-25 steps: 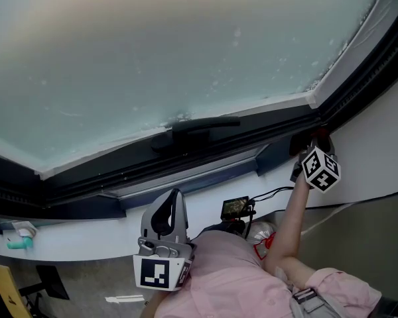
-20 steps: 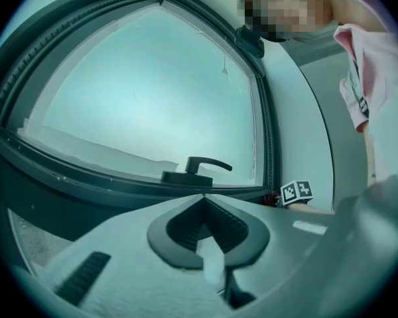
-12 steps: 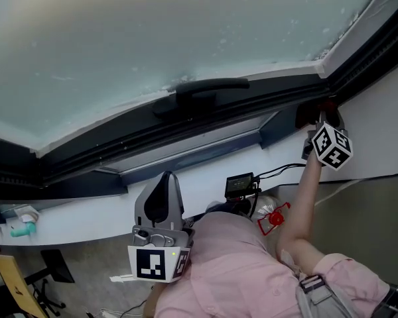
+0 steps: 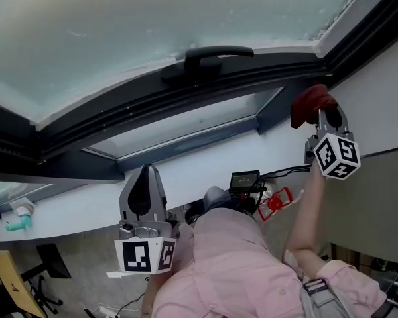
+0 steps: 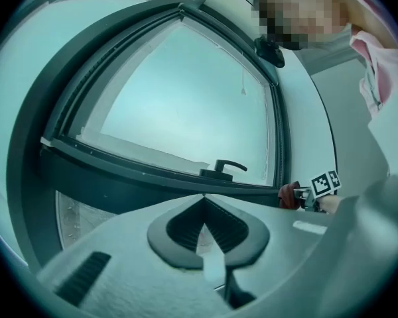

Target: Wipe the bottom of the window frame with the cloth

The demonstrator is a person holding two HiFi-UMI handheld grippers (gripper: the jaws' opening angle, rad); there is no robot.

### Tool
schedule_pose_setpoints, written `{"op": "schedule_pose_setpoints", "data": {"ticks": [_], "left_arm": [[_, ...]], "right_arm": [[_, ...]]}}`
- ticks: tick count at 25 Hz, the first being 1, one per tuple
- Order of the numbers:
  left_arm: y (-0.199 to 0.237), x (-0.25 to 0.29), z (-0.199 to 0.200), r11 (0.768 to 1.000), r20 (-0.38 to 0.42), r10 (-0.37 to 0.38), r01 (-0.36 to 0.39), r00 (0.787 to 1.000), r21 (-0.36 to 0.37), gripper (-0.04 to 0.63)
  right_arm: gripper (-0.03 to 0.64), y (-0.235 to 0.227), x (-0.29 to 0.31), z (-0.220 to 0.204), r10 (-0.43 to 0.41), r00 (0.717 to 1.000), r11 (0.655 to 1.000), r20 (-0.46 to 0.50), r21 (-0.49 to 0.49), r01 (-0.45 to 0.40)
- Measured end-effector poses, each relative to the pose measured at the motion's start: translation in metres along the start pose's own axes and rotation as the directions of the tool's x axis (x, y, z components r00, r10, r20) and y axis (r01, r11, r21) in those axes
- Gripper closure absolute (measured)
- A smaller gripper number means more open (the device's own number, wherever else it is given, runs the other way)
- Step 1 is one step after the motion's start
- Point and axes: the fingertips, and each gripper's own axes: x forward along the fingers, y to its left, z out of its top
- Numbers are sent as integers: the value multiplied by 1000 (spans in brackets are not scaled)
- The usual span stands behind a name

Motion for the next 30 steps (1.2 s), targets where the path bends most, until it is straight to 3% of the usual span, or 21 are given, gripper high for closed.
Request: {"op": "schedule_pose_setpoints", "data": {"ticks": [5, 9, 12, 21, 27, 30], "left_arm": [[17, -36, 0, 998, 7, 55, -55, 998, 29, 601], [30, -62, 1, 995, 16, 95, -96, 995, 36, 601], [35, -80, 1, 991, 21, 120, -121, 993, 49, 601], [21, -110, 2, 992, 36, 114, -116, 993, 41, 601], [-5, -121, -4, 993, 25, 109, -110, 994, 37, 601], [-27, -123, -8, 995, 9, 87, -87, 996, 38, 601]], "right_arm": [[558, 40, -48, 9, 89, 996, 996, 12, -5, -89], [555, 74, -77, 19, 218, 973, 974, 78, 38, -221], [554, 102, -95, 25, 319, 942, 941, 105, 87, -328], [554, 182, -139, 25, 538, 838, 838, 97, 45, -543], [554, 202, -167, 12, 657, 750, 742, 78, 111, -661], [555, 202, -179, 10, 693, 718, 710, 74, 105, -696]]}}
